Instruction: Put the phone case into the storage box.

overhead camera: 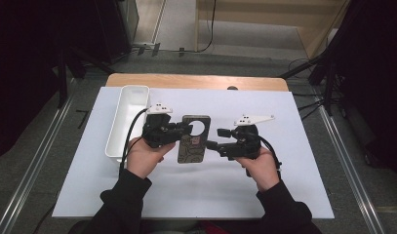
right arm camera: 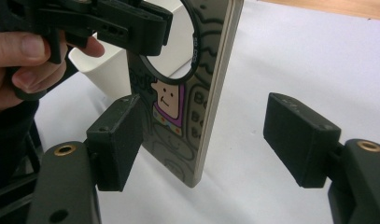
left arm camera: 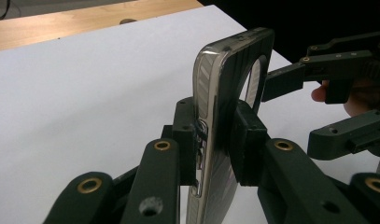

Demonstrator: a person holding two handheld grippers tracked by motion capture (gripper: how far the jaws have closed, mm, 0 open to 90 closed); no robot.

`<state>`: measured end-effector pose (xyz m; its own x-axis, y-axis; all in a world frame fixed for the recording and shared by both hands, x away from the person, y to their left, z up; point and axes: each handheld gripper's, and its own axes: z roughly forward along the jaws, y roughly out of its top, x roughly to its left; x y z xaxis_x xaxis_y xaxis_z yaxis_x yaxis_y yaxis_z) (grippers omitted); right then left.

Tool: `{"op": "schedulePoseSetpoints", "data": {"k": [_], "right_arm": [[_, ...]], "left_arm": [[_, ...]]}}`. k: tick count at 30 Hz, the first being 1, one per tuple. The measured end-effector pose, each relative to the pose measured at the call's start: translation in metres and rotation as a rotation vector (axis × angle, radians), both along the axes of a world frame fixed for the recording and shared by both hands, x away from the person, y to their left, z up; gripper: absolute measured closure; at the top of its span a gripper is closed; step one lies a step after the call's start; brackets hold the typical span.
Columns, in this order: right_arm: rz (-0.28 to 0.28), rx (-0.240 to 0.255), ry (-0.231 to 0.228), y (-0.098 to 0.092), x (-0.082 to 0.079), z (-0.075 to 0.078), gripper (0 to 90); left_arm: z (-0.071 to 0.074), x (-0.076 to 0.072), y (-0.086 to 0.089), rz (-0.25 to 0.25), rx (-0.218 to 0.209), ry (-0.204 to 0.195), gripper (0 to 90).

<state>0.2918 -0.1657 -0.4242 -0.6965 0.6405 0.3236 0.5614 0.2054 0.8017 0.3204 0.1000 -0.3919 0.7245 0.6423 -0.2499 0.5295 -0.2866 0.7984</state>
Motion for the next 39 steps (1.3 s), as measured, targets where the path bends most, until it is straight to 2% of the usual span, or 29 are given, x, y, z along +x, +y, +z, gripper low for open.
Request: {"op": "schedulePoseSetpoints", "data": {"k": [6, 17, 39], "right_arm": [[0.005, 0.009, -0.013, -0.005, -0.003, -0.003, 27.4], [0.015, -0.018, -0.021, -0.012, -0.009, -0.007, 27.3], [0.028, -0.036, -0.006, -0.027, -0.027, -0.024, 26.8]], "left_arm": [[0.002, 0.001, 0.003, 0.007, -0.013, 0.003, 74.3], [0.003, 0.001, 0.005, 0.004, -0.026, 0.011, 74.1], [0.003, 0.003, 0.008, 0.008, -0.037, 0.012, 73.9]]}}
